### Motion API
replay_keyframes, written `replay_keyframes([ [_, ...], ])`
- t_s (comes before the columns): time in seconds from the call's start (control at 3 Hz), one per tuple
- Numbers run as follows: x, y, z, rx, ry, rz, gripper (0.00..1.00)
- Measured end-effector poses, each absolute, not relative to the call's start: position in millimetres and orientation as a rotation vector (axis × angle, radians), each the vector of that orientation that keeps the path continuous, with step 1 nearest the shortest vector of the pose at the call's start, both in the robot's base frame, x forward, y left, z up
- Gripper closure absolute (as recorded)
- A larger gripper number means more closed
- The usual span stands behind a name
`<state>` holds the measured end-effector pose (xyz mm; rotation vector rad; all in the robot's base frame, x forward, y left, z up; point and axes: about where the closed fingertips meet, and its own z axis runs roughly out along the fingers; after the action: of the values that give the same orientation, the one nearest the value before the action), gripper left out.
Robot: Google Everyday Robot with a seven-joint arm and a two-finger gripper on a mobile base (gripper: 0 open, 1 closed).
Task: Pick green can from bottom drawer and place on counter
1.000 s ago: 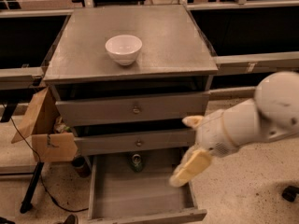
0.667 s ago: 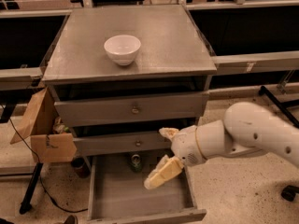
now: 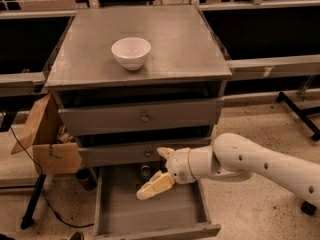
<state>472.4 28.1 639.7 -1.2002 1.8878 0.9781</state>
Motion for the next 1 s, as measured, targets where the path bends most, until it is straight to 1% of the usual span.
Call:
replay_keyframes([
  [0.33, 472.4, 28.1, 639.7, -1.2, 1.888, 0.978, 0.0],
  [0.67, 471.2, 28.1, 612.5, -1.195, 1.883, 0.956, 0.0],
  [1.0, 478.2, 12.8, 552.0, -1.138, 1.873, 0.922, 0.0],
])
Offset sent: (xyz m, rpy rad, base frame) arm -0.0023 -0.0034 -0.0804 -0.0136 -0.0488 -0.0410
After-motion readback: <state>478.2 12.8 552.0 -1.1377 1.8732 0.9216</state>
